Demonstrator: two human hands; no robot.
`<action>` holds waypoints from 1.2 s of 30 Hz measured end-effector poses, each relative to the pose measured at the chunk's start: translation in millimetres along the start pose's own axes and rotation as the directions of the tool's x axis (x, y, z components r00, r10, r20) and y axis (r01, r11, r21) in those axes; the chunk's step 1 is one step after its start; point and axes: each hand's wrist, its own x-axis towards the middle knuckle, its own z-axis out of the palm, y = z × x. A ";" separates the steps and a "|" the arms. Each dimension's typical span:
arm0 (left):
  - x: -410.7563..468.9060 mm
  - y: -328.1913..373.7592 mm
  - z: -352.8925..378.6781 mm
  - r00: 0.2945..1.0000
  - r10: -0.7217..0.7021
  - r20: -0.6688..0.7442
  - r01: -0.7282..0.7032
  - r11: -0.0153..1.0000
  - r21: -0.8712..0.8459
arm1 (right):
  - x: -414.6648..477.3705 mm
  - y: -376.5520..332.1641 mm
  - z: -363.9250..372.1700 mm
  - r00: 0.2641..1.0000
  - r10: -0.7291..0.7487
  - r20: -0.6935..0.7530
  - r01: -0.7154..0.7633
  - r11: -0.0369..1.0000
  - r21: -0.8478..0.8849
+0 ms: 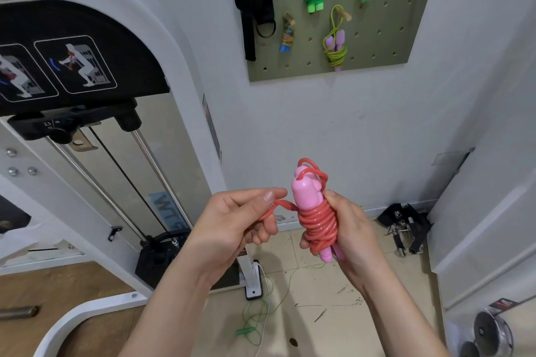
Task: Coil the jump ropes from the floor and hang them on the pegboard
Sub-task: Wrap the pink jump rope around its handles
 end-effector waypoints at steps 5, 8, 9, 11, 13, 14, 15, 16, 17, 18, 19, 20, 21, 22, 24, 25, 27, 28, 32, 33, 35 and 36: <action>2.4 -1.6 -8.0 0.981 0.082 0.177 -0.066 0.993 -0.093 | 0.6 -0.5 1.4 0.996 0.056 0.071 -0.055 0.998 -0.006; 2.6 1.6 -5.2 0.986 0.114 0.126 -0.109 0.993 -0.045 | -1.1 -1.5 2.6 0.991 0.074 0.107 -0.078 0.996 0.032; 3.6 3.5 -2.4 0.989 0.130 0.067 -0.130 0.991 -0.003 | -1.8 -1.8 3.2 0.989 0.077 0.124 -0.082 0.996 0.038; 8.0 4.3 1.4 0.981 0.182 -0.070 -0.173 0.978 0.112 | -3.2 -2.0 4.7 0.983 0.089 0.161 -0.099 0.994 0.055; 11.9 4.7 1.9 0.948 0.281 -0.151 -0.241 0.940 0.240 | -4.0 -2.2 5.4 0.977 0.105 0.183 -0.122 0.989 0.087; 13.1 4.1 1.3 0.930 0.333 -0.154 -0.273 0.909 0.314 | -4.3 -2.1 5.4 0.976 0.110 0.186 -0.130 0.987 0.098; 13.4 4.8 2.2 0.922 0.353 -0.159 -0.280 0.891 0.357 | -4.1 -1.9 5.6 0.976 0.113 0.186 -0.134 0.986 0.104; 14.6 5.0 2.9 0.915 0.362 -0.178 -0.279 0.886 0.370 | -4.0 -1.4 5.8 0.976 0.117 0.184 -0.138 0.984 0.110; 15.5 5.6 4.5 0.915 0.350 -0.202 -0.268 0.900 0.343 | -3.3 -1.0 5.7 0.976 0.124 0.178 -0.146 0.982 0.121; 16.7 5.3 5.8 0.907 0.350 -0.233 -0.266 0.906 0.328 | -2.6 -0.3 5.8 0.976 0.133 0.174 -0.158 0.978 0.136; 17.3 5.8 8.0 0.903 0.338 -0.266 -0.253 0.917 0.309 | -2.2 0.5 6.0 0.975 0.141 0.173 -0.167 0.975 0.144; 18.4 5.4 8.7 0.898 0.337 -0.283 -0.258 0.924 0.282 | -1.6 1.6 6.4 0.974 0.148 0.173 -0.174 0.974 0.146; 19.0 5.4 10.0 0.896 0.338 -0.287 -0.272 0.930 0.246 | -1.2 2.6 6.8 0.973 0.154 0.173 -0.179 0.974 0.140; 18.9 4.7 11.0 0.892 0.354 -0.281 -0.300 0.929 0.217 | -0.8 3.5 7.3 0.972 0.160 0.173 -0.184 0.974 0.133; 18.5 2.5 12.1 0.873 0.414 -0.259 -0.358 0.903 0.237 | -0.5 3.9 8.4 0.971 0.174 0.166 -0.196 0.972 0.128; 17.8 1.7 12.5 0.857 0.461 -0.230 -0.385 0.870 0.308 | -0.2 3.8 8.7 0.971 0.177 0.162 -0.199 0.972 0.127; 16.2 0.1 12.1 0.813 0.573 -0.101 -0.456 0.736 0.501 | -0.1 3.4 8.9 0.971 0.178 0.160 -0.198 0.973 0.117; 15.5 -0.2 11.7 0.786 0.617 -0.037 -0.481 0.649 0.590 | -0.3 3.3 9.0 0.971 0.179 0.161 -0.198 0.974 0.111; 17.1 0.1 7.3 0.730 0.681 0.057 -0.484 0.457 0.746 | -2.3 0.8 10.2 0.968 0.181 0.176 -0.199 0.975 0.094; 17.4 0.6 6.5 0.717 0.693 0.081 -0.490 0.418 0.765 | -3.0 0.2 10.6 0.967 0.182 0.178 -0.200 0.976 0.091; 17.8 1.3 5.1 0.687 0.709 0.159 -0.488 0.288 0.824 | -4.1 -1.5 11.6 0.966 0.183 0.184 -0.199 0.978 0.070; 18.2 1.7 4.6 0.678 0.708 0.199 -0.478 0.218 0.851 | -4.4 -1.9 11.8 0.965 0.184 0.186 -0.198 0.979 0.057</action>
